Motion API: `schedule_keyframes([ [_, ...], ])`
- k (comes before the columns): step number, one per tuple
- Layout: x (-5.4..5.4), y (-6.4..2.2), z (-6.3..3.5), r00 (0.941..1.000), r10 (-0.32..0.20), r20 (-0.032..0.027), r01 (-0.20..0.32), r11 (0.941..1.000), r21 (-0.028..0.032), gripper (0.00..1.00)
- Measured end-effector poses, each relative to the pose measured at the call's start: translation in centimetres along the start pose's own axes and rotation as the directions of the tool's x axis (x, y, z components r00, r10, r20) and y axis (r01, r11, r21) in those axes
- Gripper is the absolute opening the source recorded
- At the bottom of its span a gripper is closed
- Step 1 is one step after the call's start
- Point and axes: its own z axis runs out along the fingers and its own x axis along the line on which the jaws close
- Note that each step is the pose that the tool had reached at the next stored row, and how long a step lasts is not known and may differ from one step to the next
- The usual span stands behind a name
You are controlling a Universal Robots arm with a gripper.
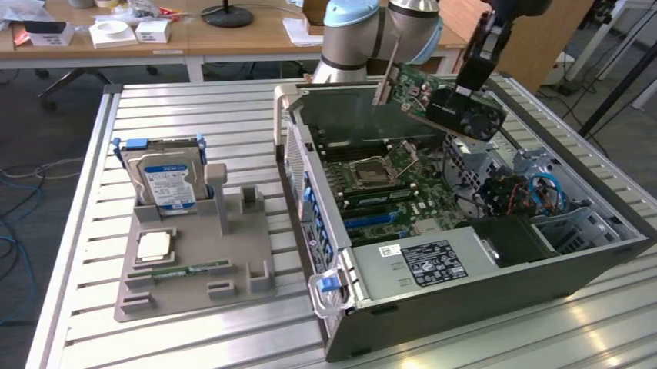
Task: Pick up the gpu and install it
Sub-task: 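Insert the gpu into the slot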
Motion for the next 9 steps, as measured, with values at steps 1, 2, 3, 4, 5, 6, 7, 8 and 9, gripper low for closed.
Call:
schedule_keyframes([
  [1, 0.00, 0.00, 0.01, 0.9998, -0.018, -0.0008, 0.018, 0.9998, -0.0004, 0.26],
  [2, 0.00, 0.00, 0.02, 0.9994, -0.036, -0.0015, 0.036, 0.9994, -0.0009, 0.26],
  [3, 0.00, 0.00, 0.03, 0.9986, -0.054, -0.0022, 0.054, 0.9986, -0.0013, 0.26],
  [4, 0.00, 0.00, 0.05, 0.9974, -0.072, -0.0029, 0.072, 0.9974, -0.0017, 0.26],
  [5, 0.00, 0.00, 0.05, 0.9959, -0.091, -0.0037, 0.091, 0.9959, -0.0022, 0.26],
  [6, 0.00, 0.00, 0.07, 0.9941, -0.109, -0.0043, 0.109, 0.9941, -0.0027, 0.26],
  [7, 0.00, 0.00, 0.08, 0.9920, -0.127, -0.0049, 0.126, 0.9920, -0.0033, 0.26],
  [8, 0.00, 0.00, 0.09, 0.9895, -0.144, -0.0055, 0.144, 0.9895, -0.0037, 0.26],
  [9, 0.00, 0.00, 0.10, 0.9868, -0.162, -0.0062, 0.162, 0.9868, -0.0042, 0.26],
])
